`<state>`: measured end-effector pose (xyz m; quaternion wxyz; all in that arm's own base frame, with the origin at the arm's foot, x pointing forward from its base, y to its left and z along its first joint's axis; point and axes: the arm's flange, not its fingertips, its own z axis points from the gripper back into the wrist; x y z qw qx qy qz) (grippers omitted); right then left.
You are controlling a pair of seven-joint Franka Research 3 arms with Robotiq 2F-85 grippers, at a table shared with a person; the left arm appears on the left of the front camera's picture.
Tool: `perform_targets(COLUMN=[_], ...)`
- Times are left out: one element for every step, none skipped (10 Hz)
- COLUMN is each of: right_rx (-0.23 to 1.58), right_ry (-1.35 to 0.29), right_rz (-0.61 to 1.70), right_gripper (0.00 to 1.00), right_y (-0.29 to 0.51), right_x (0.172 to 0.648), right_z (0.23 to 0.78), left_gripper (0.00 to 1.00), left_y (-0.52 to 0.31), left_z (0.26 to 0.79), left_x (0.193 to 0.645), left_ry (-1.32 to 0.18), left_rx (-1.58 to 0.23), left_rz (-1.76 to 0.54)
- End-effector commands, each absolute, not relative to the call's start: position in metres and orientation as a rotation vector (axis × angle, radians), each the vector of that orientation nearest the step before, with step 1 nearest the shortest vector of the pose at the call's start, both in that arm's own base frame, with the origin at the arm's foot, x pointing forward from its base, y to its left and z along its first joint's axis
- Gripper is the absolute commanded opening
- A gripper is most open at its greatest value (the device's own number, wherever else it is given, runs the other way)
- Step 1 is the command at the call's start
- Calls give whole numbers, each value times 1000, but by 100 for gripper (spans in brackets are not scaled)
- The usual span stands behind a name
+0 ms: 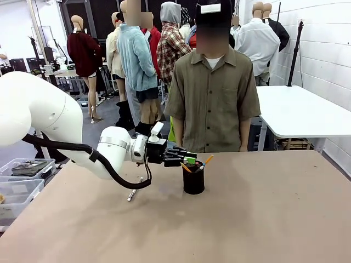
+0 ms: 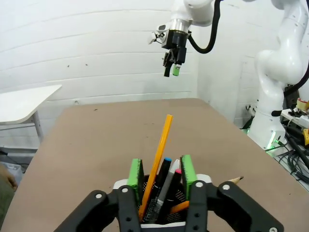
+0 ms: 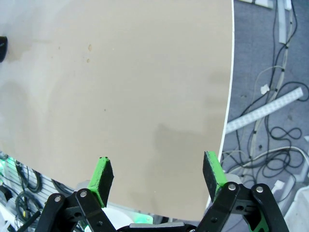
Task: Place the pens into the pen holder.
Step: Pick up a writing instrument from the table and place it into the Pen holder.
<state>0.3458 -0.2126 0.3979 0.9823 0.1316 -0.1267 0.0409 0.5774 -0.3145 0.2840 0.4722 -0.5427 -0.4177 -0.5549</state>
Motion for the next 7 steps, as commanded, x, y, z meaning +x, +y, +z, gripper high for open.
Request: perform_targets(right_rx=[254,254,254,254,254,254,254], right_ry=[-235,-235,-235,-235,-235,-235,-235], right_rz=[77,77,77,77,77,77,77], right_gripper=[93,93,93,93,93,93,93], right_y=[-211,-211,-211,-211,-211,-211,-211], right_x=[346,346,346,346,346,346,346], right_z=[398,398,398,398,398,398,398], left_gripper=[70,70,70,70,70,70,70], left_y=[-306,-293,-269,-241,-213,-189,-172], left_z=[297,311,333,355,374,391,408], left_x=[574,569,561,550,539,524,505], left_ry=[-1070,-1104,-1110,-1126,-1123,-1139,-1113], left_rx=[-1302,-1267,-1180,-1084,-979,-824,-697], left_rz=[-1370,-1364,-1354,-1300,-1231,-1166,-1110])
